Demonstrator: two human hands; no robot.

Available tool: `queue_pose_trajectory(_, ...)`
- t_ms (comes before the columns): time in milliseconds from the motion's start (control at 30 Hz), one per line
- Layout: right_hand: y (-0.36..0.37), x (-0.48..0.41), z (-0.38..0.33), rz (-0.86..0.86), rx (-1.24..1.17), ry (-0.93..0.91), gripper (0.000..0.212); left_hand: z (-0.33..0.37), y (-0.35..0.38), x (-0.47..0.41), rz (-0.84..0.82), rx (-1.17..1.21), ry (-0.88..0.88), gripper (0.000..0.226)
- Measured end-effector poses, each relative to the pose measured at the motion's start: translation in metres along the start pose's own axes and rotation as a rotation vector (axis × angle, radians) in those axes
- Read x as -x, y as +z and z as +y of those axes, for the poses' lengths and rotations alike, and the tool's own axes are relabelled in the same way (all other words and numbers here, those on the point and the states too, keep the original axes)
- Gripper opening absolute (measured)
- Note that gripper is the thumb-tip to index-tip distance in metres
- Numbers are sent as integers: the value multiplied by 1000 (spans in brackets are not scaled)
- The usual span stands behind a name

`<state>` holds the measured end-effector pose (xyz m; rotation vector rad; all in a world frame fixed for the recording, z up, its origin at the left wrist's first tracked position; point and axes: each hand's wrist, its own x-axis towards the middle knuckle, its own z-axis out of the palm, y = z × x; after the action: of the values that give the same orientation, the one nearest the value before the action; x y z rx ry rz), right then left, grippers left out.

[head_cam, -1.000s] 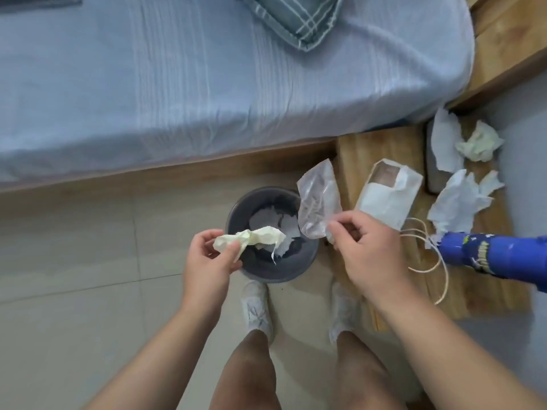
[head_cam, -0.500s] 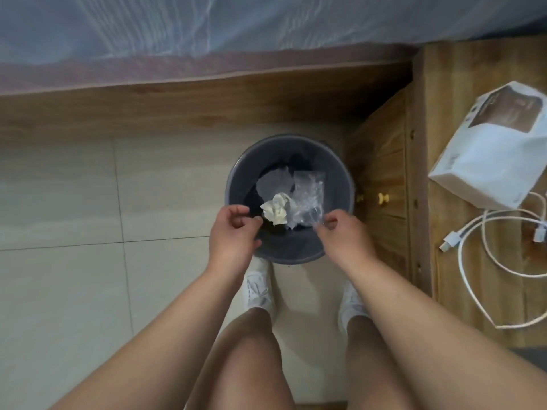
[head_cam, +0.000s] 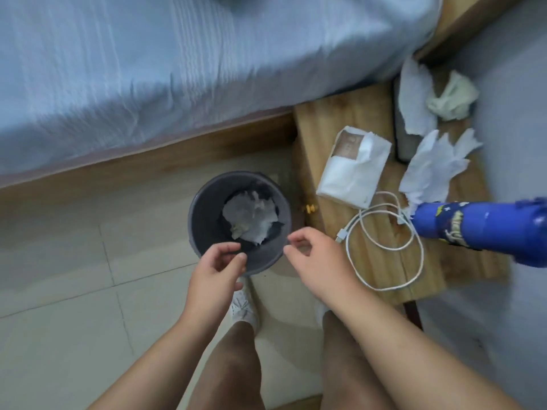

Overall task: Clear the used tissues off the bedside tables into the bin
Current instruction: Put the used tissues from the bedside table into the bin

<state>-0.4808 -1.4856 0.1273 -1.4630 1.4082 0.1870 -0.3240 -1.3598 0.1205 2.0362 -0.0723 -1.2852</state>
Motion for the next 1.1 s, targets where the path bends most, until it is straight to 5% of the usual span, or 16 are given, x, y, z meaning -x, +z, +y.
queue_pose_trajectory(333, -220, 108, -53, 290, -162, -377, 18, 130, 115, 68, -290, -172, 285, 13)
queue_pose_trajectory(467, -299, 99, -47, 479, -249, -405, 4, 166, 171, 73, -311, -222, 329, 12)
queue_pose_trajectory(567, -337, 73, -26, 548, -247, -357, 15, 180, 206, 71, -340, -374, 396, 22)
queue_pose_trajectory(767, -346, 3, 30, 473, -238, -190, 13, 178, 257, 46, -410, -683, 471, 28)
queue_pose_trajectory(1100, -297, -74, 99, 285, 51, 18, 60, 153, 291, 1, -414, -949, 426, 58)
